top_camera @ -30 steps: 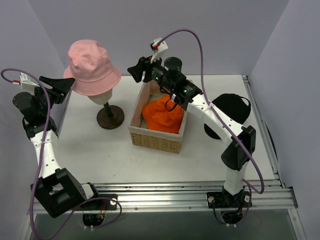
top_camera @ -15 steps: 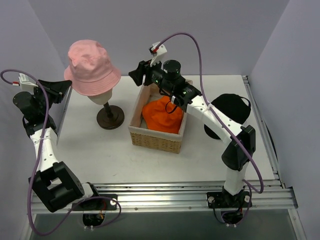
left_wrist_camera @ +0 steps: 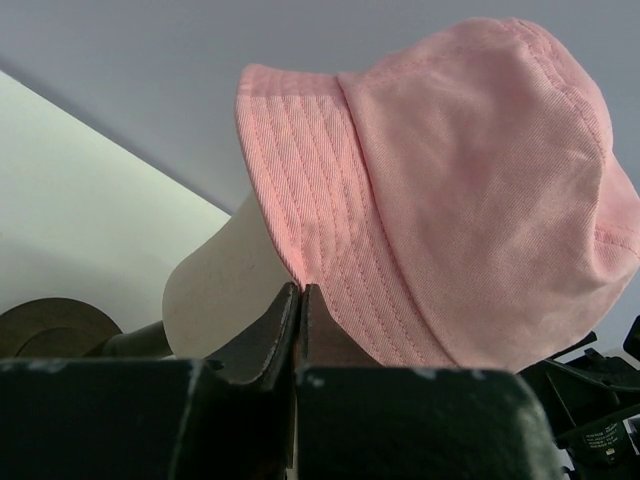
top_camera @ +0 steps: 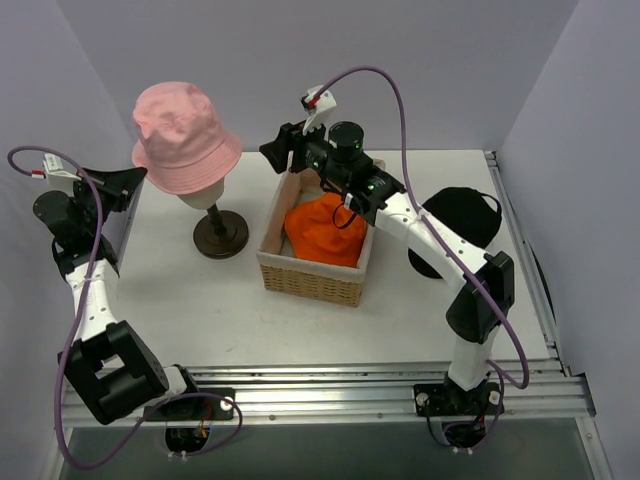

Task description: Stack the hats

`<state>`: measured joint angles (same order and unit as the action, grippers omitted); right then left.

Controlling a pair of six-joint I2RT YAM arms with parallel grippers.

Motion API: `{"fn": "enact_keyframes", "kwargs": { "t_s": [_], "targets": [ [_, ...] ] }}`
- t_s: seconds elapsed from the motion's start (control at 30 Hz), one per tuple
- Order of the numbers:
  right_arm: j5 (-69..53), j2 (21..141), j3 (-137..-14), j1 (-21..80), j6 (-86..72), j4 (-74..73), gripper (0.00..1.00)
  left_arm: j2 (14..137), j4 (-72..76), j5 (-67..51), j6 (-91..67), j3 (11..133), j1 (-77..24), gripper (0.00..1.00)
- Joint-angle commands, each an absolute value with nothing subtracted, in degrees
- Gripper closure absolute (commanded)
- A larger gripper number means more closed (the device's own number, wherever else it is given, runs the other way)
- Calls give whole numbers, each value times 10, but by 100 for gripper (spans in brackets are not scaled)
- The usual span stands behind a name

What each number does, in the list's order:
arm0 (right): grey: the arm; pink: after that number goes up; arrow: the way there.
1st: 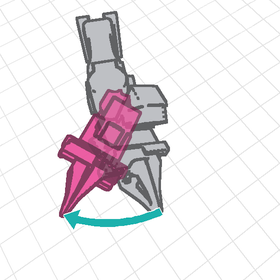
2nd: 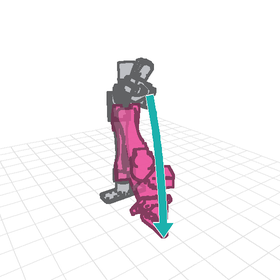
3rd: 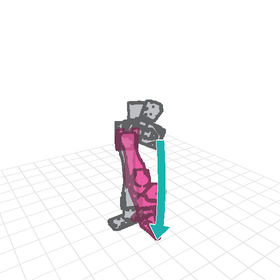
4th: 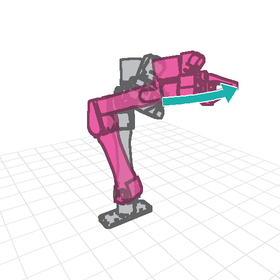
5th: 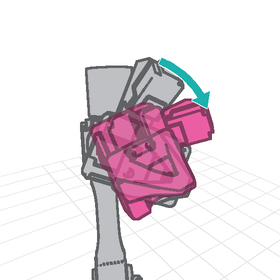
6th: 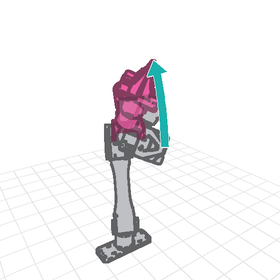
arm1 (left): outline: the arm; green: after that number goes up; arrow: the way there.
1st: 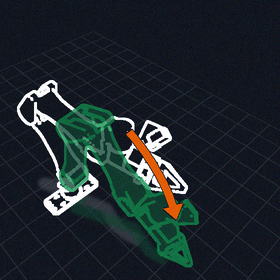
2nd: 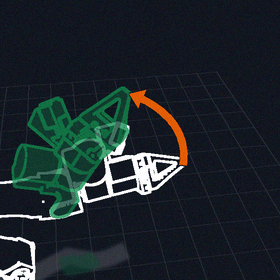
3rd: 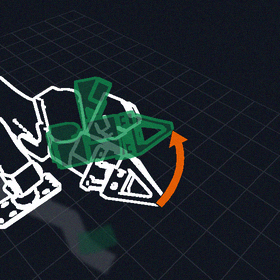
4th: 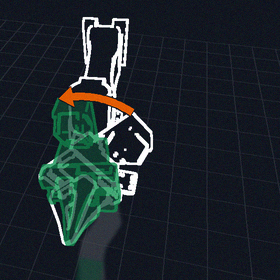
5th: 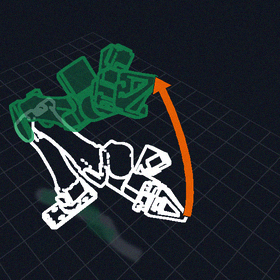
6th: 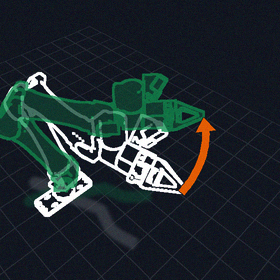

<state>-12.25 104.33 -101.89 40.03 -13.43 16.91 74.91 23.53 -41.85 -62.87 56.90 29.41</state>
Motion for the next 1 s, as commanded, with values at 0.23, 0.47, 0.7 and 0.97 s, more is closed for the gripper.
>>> {"fn": "enact_keyframes", "kwargs": {
  "t_s": [0.23, 0.47, 0.7, 0.97],
  "targets": [
    [-104, 989, -1003, 391, -126, 192, 48, 721, 221, -422, -615, 581, 299, 40],
    [-89, 957, -980, 353, -157, 103, 48, 673, 33, -328, -533, 648, 302, 6],
    [-9, 886, -868, 348, -188, 77, 48, 645, -125, -274, -427, 732, 287, 6],
    [111, 867, -788, 367, -211, 25, 49, 599, -238, -130, -295, 771, 64, 6]
  ]
}}
